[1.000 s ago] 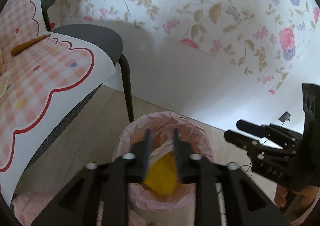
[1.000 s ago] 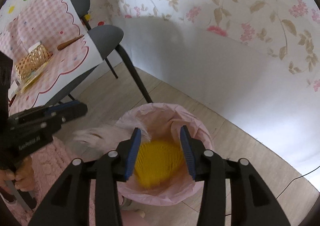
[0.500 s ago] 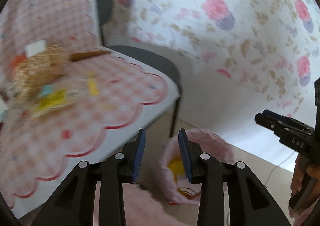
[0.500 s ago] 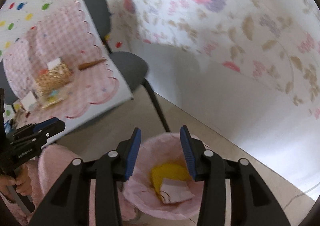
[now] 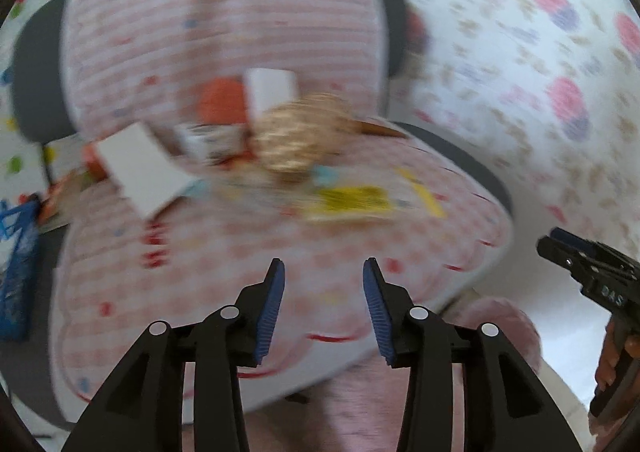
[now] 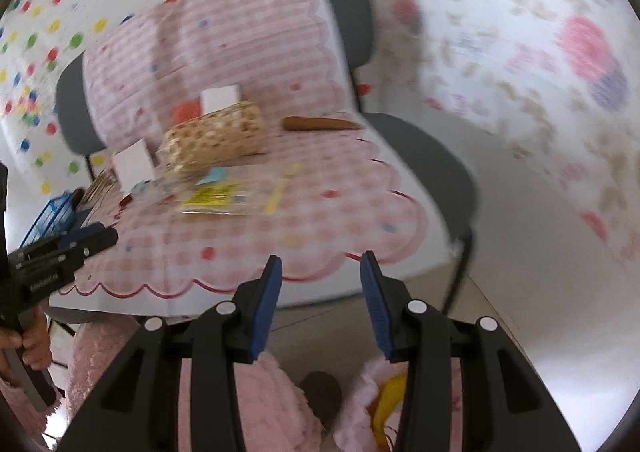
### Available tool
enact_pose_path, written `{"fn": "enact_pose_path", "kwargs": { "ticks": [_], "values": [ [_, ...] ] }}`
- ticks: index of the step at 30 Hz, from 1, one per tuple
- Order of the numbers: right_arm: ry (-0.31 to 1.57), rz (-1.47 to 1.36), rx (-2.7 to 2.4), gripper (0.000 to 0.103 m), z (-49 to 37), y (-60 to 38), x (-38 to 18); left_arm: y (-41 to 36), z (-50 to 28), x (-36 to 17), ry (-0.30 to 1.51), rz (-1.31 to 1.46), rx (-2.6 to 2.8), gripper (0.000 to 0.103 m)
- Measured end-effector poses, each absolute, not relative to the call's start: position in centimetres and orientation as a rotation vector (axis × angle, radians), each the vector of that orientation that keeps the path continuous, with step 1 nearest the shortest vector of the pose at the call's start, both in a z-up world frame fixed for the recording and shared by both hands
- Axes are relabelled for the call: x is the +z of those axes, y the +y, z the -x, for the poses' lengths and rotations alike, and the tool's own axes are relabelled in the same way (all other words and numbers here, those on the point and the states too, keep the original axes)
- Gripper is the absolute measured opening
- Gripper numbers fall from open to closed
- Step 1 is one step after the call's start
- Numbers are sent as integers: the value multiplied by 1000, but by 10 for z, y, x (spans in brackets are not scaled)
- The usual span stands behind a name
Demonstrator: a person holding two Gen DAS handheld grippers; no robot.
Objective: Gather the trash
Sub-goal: 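Move both open tools back over the chair seat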
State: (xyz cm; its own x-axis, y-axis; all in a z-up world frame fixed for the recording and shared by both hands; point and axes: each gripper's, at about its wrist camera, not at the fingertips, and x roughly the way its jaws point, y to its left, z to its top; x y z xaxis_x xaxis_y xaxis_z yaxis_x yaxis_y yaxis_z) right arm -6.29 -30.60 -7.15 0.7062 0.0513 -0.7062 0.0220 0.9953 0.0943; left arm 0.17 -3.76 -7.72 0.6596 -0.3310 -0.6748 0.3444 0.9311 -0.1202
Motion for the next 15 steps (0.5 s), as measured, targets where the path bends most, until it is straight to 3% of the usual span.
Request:
{"fn": "enact_pose_path", "kwargs": {
  "ticks": [8, 10, 12, 15],
  "values": [
    [788, -54, 116, 48, 4, -256, -64, 31, -37, -68, 758, 42, -188, 59],
    [781, -47, 124, 58, -10, -244, -60, 41, -47, -64, 752, 53, -156, 64],
    [771, -35, 129, 77, -27, -227, -58, 49, -56, -60, 745, 61, -136, 64],
    [736, -21, 119, 93, -52, -197, -57, 60, -67, -60, 742, 79, -118, 64]
  ]
}}
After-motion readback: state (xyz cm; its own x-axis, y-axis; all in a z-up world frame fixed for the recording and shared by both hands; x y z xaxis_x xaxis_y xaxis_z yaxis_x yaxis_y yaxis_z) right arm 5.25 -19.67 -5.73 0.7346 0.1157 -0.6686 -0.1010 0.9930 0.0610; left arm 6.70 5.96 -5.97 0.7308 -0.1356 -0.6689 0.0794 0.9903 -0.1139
